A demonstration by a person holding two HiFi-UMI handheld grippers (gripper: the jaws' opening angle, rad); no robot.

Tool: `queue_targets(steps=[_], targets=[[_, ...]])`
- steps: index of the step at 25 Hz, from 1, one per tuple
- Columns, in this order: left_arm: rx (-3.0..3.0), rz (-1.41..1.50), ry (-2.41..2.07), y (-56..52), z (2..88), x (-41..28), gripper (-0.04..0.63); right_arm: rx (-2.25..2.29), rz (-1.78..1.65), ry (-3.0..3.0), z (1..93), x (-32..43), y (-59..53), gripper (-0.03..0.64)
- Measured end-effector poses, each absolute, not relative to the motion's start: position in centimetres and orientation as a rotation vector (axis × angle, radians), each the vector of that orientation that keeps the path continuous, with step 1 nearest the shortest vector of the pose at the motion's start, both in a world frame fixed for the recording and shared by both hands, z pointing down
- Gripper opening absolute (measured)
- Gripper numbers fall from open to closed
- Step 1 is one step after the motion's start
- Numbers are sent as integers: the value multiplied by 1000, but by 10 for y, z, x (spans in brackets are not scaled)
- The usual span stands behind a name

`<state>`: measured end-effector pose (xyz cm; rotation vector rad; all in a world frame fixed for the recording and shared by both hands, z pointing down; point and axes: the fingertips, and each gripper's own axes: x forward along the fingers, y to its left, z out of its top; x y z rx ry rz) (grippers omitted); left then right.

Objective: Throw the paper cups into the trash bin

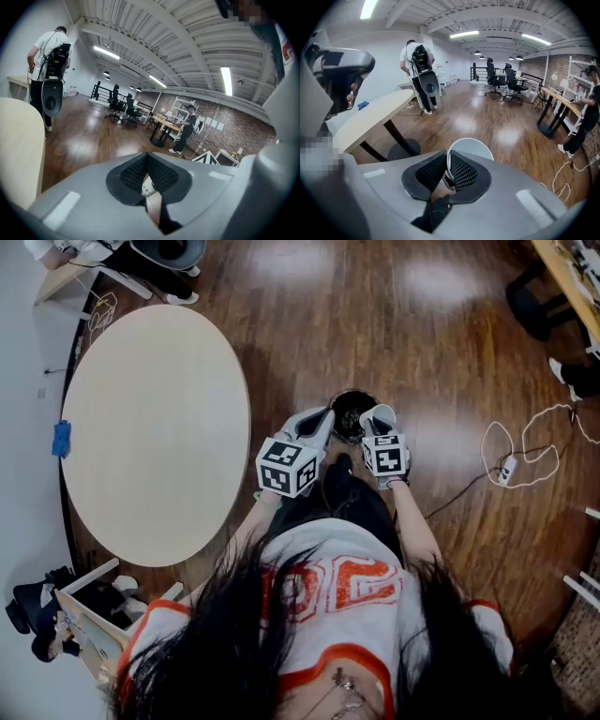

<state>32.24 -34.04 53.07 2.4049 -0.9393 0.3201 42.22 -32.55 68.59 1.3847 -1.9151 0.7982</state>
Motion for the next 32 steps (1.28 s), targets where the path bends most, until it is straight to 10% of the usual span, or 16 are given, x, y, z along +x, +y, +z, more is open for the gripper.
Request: queue_targets(steps=[32], targets=[[2301, 364, -927, -385, 627, 349, 0, 1066, 1150, -1661, 931, 432, -342, 112]])
